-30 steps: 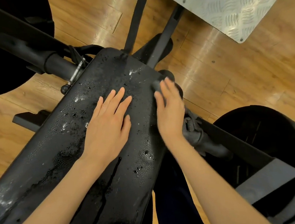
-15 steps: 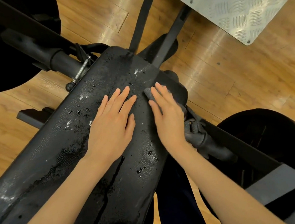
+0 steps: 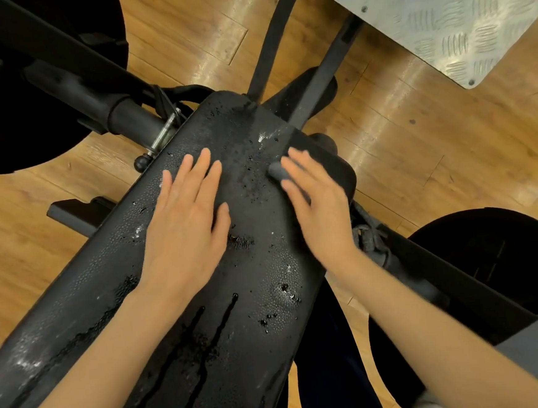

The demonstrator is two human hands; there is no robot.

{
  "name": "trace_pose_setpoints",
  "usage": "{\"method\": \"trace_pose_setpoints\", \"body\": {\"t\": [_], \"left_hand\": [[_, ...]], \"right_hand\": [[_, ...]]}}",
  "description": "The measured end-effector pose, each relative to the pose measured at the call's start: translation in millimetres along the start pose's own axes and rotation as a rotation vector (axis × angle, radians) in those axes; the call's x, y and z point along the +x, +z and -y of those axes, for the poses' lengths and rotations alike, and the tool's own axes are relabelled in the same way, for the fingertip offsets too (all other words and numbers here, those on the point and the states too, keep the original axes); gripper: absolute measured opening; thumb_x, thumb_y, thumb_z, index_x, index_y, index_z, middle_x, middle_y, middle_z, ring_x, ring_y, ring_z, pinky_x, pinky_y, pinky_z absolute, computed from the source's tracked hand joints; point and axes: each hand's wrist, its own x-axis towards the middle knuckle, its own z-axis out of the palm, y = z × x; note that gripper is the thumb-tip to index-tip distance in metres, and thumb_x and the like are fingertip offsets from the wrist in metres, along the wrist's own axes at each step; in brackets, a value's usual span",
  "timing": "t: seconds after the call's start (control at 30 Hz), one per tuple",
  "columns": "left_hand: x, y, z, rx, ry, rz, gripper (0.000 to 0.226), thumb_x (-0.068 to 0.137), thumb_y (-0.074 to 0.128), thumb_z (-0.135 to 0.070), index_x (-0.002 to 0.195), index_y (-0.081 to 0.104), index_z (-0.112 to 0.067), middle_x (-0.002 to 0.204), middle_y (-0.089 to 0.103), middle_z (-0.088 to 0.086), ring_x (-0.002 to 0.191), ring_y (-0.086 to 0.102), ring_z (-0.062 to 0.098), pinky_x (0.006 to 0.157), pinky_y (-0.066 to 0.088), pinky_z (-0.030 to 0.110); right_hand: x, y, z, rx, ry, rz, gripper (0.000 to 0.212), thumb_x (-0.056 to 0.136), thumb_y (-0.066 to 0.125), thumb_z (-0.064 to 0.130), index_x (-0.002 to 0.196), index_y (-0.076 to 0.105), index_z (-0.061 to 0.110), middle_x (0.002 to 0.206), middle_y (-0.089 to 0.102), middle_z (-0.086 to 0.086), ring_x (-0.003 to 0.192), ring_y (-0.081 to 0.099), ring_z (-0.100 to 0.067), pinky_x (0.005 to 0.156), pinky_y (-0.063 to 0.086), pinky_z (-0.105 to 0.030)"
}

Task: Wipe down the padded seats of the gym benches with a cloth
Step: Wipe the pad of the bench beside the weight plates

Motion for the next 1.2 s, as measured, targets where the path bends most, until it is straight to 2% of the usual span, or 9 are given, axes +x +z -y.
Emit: {"method": "trace_pose_setpoints", "body": {"t": [0.17,0.27,0.4,0.6,0.77,0.93,1.03,1.1,1.2], "left_hand": [[-2,2,4,0.057,-0.006,0.015,0.060,0.104,0.035,-0.034,0.158,0.022,-0.010,0.167,0.014,0.003,0.155,0.006,0.018,0.125,-0.003,0.033],[-1,4,4,0.062,-0.014,0.009,0.060,0.104,0.035,-0.034,0.158,0.023,-0.010,0.167,0.014,0.003,0.154,0.006,0.018,0.125,-0.002,0.032],[-1,5,4,0.065,-0.013,-0.005,0.060,0.104,0.035,-0.034,0.157,0.025,-0.009,0.166,0.016,0.003,0.154,0.008,0.018,0.125,-0.002,0.031],[0,5,4,0.093,-0.015,-0.003,0.059,0.104,0.034,-0.034,0.157,0.024,-0.010,0.166,0.017,0.004,0.154,0.009,0.019,0.125,0.000,0.033],[0,7,4,0.101,-0.011,-0.015,0.058,0.105,0.029,-0.035,0.157,0.026,-0.010,0.166,0.018,0.005,0.154,0.011,0.020,0.126,0.002,0.035],[-1,7,5,0.136,-0.006,-0.014,0.060,0.103,0.029,-0.036,0.156,0.027,-0.008,0.166,0.020,0.007,0.154,0.014,0.022,0.126,0.005,0.037],[0,7,4,0.145,-0.007,-0.009,0.060,0.103,0.028,-0.037,0.157,0.026,-0.008,0.166,0.018,0.006,0.154,0.012,0.021,0.126,0.004,0.037],[1,7,3,0.147,-0.007,0.001,0.060,0.104,0.028,-0.037,0.157,0.025,-0.009,0.166,0.018,0.006,0.154,0.011,0.021,0.126,0.003,0.036],[1,7,3,0.150,-0.011,-0.001,0.061,0.103,0.027,-0.037,0.157,0.025,-0.009,0.166,0.017,0.006,0.154,0.011,0.020,0.126,0.003,0.035]], "right_hand": [[93,17,-7,0.007,0.288,-0.090,0.030,0.102,0.050,0.023,0.124,0.066,0.012,0.131,0.062,-0.005,0.123,0.056,-0.022,0.097,0.045,-0.033],[39,8,7,0.003,0.130,-0.051,0.037,0.100,0.055,0.022,0.136,0.057,0.014,0.146,0.050,-0.001,0.138,0.042,-0.016,0.113,0.029,-0.026],[-2,-5,-1,-0.022,-0.008,0.084,0.040,0.100,0.055,0.022,0.140,0.053,0.018,0.151,0.043,0.003,0.145,0.031,-0.018,0.123,0.012,-0.041],[114,31,5,-0.041,0.086,-0.010,0.032,0.101,0.051,0.023,0.128,0.064,0.012,0.134,0.061,-0.006,0.125,0.054,-0.020,0.106,0.043,-0.039],[45,-13,-20,-0.091,-0.013,0.071,0.038,0.102,0.052,0.028,0.137,0.057,0.016,0.146,0.049,0.002,0.137,0.043,-0.012,0.116,0.029,-0.024],[74,13,-1,-0.099,-0.006,0.005,0.036,0.101,0.051,0.026,0.133,0.061,0.010,0.142,0.055,-0.003,0.133,0.048,-0.018,0.111,0.036,-0.031],[131,47,28,-0.075,-0.080,0.056,0.030,0.100,0.051,0.025,0.114,0.068,0.005,0.126,0.065,-0.007,0.119,0.057,-0.021,0.096,0.046,-0.038],[139,45,26,-0.078,-0.132,0.120,0.032,0.100,0.051,0.028,0.121,0.066,0.007,0.134,0.061,-0.004,0.127,0.053,-0.020,0.103,0.045,-0.039],[98,8,-4,-0.059,-0.154,0.169,0.039,0.100,0.055,0.026,0.136,0.058,0.012,0.144,0.052,-0.001,0.134,0.047,-0.015,0.114,0.034,-0.027]]}}
